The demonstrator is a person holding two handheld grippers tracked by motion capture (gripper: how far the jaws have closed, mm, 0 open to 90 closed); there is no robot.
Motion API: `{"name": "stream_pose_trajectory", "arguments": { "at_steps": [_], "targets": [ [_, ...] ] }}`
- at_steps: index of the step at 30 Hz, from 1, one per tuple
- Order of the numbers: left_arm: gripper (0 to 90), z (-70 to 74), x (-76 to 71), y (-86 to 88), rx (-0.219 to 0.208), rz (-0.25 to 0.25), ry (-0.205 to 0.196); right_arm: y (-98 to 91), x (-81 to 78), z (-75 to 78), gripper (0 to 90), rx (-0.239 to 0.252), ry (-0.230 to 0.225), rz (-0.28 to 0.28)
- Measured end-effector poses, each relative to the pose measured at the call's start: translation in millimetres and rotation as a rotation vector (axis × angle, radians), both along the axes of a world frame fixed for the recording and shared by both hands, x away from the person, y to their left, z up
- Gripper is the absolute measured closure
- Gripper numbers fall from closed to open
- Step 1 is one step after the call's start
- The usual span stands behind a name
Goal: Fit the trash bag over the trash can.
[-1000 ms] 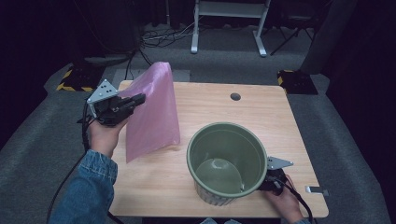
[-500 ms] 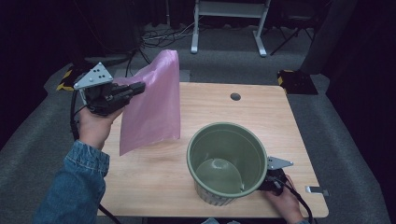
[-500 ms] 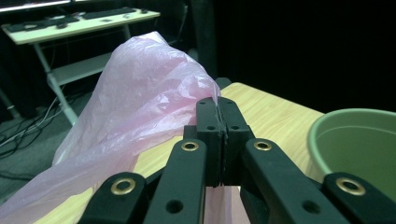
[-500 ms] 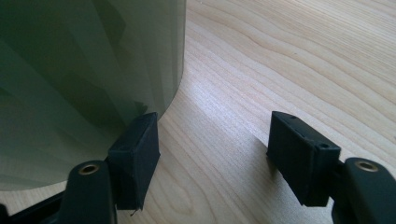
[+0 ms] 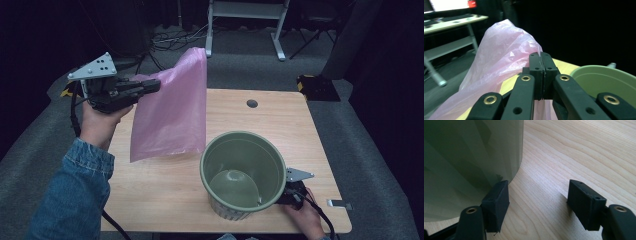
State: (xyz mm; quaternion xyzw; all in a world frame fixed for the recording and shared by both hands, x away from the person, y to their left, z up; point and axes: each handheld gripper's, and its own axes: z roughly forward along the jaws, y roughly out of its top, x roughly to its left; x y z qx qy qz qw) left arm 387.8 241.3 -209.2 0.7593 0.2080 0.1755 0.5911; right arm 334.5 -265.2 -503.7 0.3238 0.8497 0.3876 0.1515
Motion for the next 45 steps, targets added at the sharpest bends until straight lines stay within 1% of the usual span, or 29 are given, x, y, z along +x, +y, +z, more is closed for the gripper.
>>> {"name": "stream_pose_trajectory", "arguments": {
  "at_steps": [1,4,6,10,11,14,18,22,25,26,29,30,35,38,41,45],
  "targets": [
    [89.0,1.1,1.5,1.1,0.000,-0.027,0.004,0.0,0.0,0.0,33.9,0.000,0.000,0.000],
    [89.0,3.9,4.1,4.3,0.000,-0.074,0.001,0.0,0.0,0.0,33.9,0.000,0.000,0.000],
    [89.0,5.9,5.4,6.9,-0.017,-0.096,-0.003,0.0,0.0,0.0,33.9,0.000,0.000,0.000],
    [89.0,11.0,6.1,11.8,-0.070,-0.126,-0.007,0.0,0.0,0.0,33.9,0.000,0.001,0.000],
    [89.0,12.0,5.6,12.1,-0.072,-0.134,-0.005,0.0,0.0,0.0,33.9,0.000,0.001,0.000],
    [88.9,14.7,2.2,12.1,-0.073,-0.149,-0.016,0.0,0.0,0.0,33.9,0.000,0.001,0.000],
    [89.0,22.8,-4.3,13.6,-0.078,-0.141,-0.041,0.0,0.0,0.0,33.9,0.000,0.000,0.000],
    [89.1,31.3,-7.7,16.2,-0.089,-0.170,-0.053,0.1,-0.1,0.0,33.9,0.001,0.003,0.000],
    [89.1,35.7,-6.6,17.9,-0.119,-0.187,-0.051,0.1,-0.1,0.0,33.9,0.001,0.003,-0.001],
    [89.1,37.5,-6.5,18.0,-0.126,-0.185,-0.057,0.1,-0.1,0.0,33.9,0.001,0.003,-0.001],
    [89.1,41.1,-8.0,15.9,-0.116,-0.169,-0.070,0.1,-0.1,0.0,33.9,0.001,0.004,-0.001],
    [89.1,42.4,-8.4,15.4,-0.124,-0.170,-0.076,0.1,-0.1,0.0,33.9,0.001,0.003,-0.001],
    [89.1,47.0,-8.7,12.9,-0.151,-0.202,-0.080,0.1,-0.1,0.0,33.9,0.001,0.003,-0.001],
    [89.1,49.4,-8.4,7.7,-0.163,-0.211,-0.085,0.1,-0.1,0.0,33.9,0.001,0.003,0.000],
    [89.1,51.3,-8.4,0.8,-0.164,-0.233,-0.088,0.1,-0.2,0.0,33.9,0.001,0.003,-0.001],
    [89.1,50.6,-8.2,-13.2,-0.158,-0.264,-0.083,0.1,-0.1,0.0,33.9,0.001,0.003,0.000]
  ]
}}
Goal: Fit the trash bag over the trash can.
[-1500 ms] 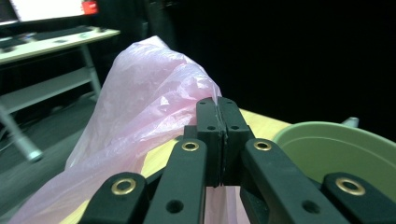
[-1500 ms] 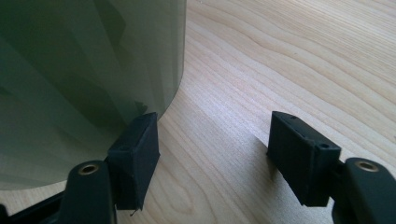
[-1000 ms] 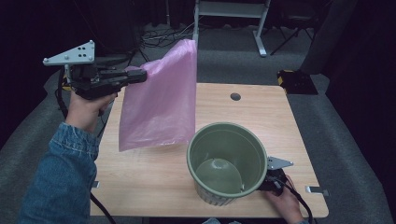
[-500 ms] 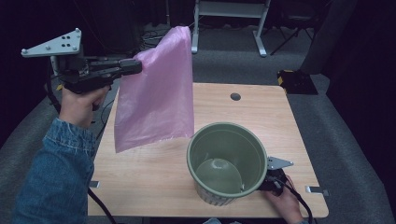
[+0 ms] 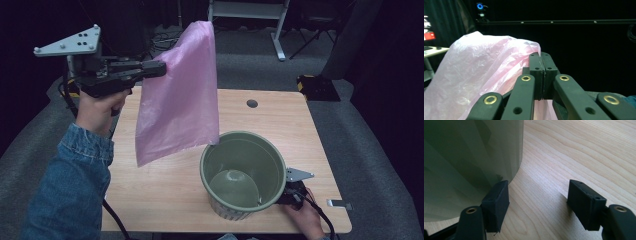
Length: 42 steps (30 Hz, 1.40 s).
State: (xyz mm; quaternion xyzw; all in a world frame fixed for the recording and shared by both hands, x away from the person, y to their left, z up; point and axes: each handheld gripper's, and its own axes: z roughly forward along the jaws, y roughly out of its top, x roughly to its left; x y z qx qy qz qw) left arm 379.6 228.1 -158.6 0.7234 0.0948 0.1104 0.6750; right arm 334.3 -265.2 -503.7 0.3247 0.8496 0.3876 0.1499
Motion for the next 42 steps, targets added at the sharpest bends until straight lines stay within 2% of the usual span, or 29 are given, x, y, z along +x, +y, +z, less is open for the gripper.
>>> {"name": "stream_pose_trajectory", "arguments": {
  "at_steps": [4,10,22,31,42],
  "targets": [
    [89.0,-3.7,1.3,-18.2,0.020,-0.037,0.006,0.0,0.0,0.0,33.9,0.000,0.000,0.000],
    [89.0,-5.4,3.0,-40.0,0.028,-0.070,0.012,0.0,0.0,0.0,33.9,0.000,0.000,0.000],
    [88.9,8.3,-4.3,-62.8,0.017,-0.126,-0.017,0.0,0.0,0.0,33.9,0.000,0.000,0.000],
    [88.9,2.5,-4.8,-90.9,0.045,-0.178,-0.011,0.0,0.0,0.0,33.9,0.000,0.000,0.000],
    [88.9,-7.2,2.8,-120.5,0.059,-0.212,0.013,0.0,0.0,0.0,33.9,0.000,0.000,0.000]
  ]
}}
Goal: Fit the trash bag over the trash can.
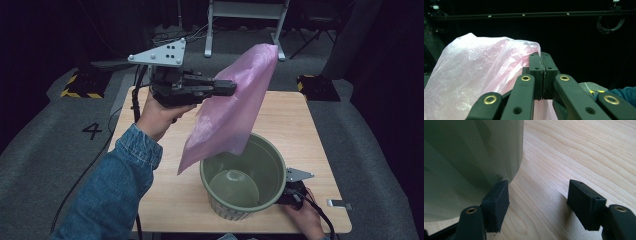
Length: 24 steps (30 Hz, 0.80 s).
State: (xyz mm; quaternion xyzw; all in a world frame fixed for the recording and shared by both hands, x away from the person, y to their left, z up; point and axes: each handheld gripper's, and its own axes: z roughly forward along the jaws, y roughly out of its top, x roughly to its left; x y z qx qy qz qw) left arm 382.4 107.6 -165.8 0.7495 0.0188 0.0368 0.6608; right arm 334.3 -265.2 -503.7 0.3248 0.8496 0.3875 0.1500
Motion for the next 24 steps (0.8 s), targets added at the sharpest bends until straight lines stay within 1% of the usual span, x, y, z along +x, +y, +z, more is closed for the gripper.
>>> {"name": "stream_pose_trajectory", "arguments": {
  "at_steps": [4,10,12,15,19,21,22,24],
  "targets": [
    [88.9,-2.0,2.0,-12.8,0.001,-0.021,0.008,0.0,0.0,0.0,33.9,0.000,0.000,0.000],
    [88.9,-2.2,1.3,-30.9,-0.006,-0.056,0.007,0.0,0.0,0.0,33.9,0.000,0.000,0.000],
    [88.8,-3.6,1.4,-36.3,0.000,-0.061,0.005,0.0,0.0,0.0,33.9,0.000,0.000,0.000],
    [88.8,-8.4,2.9,-42.2,0.009,-0.056,0.008,0.0,0.0,0.0,33.8,0.000,0.000,0.001],
    [88.8,-19.4,6.1,-47.6,0.014,-0.039,0.019,0.0,0.0,0.0,33.8,0.000,0.000,0.000],
    [88.8,-25.5,6.3,-49.5,0.007,-0.024,0.019,0.0,0.0,0.0,33.8,0.000,0.000,0.001],
    [88.8,-28.5,6.0,-50.7,0.006,-0.024,0.018,0.0,0.0,0.0,33.8,0.000,0.000,0.000],
    [88.8,-34.6,4.7,-52.9,0.016,-0.019,0.013,0.0,0.0,0.0,33.8,0.000,0.000,0.000]
  ]
}}
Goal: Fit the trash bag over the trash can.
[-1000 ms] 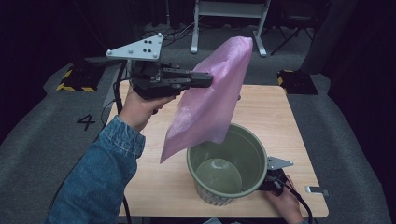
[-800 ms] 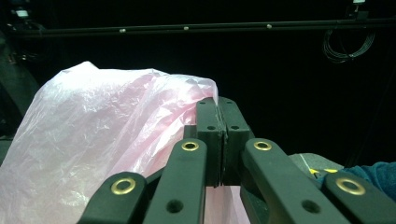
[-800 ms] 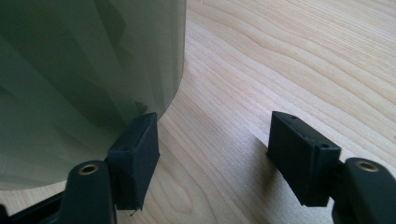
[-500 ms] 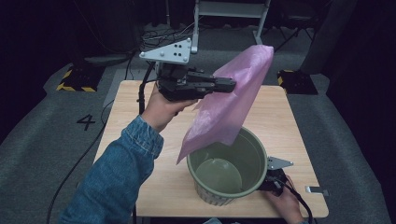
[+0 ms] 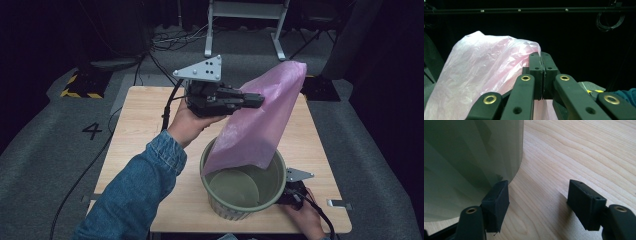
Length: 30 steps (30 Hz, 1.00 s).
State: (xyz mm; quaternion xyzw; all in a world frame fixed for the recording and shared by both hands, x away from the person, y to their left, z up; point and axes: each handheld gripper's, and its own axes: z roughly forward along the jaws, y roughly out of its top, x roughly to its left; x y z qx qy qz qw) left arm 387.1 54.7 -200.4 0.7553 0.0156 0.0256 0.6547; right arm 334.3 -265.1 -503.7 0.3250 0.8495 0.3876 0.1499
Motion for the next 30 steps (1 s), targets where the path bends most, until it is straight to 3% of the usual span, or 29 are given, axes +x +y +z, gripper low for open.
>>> {"name": "stream_pose_trajectory", "arguments": {
  "at_steps": [11,20,26,30],
  "targets": [
    [88.6,-41.7,-7.6,0.9,0.068,0.036,0.007,-0.1,0.2,0.0,33.8,-0.001,-0.002,0.000],
    [88.5,-65.4,-21.2,4.3,0.113,0.044,-0.001,-0.1,0.2,0.0,33.8,-0.001,-0.003,0.001],
    [88.5,-82.5,-26.1,8.8,0.167,0.045,0.033,-0.1,0.2,0.0,33.8,-0.001,-0.002,0.000],
    [88.4,-96.5,-33.5,11.2,0.234,0.049,0.042,-0.1,0.2,0.0,33.8,-0.001,-0.002,0.001]
  ]
}}
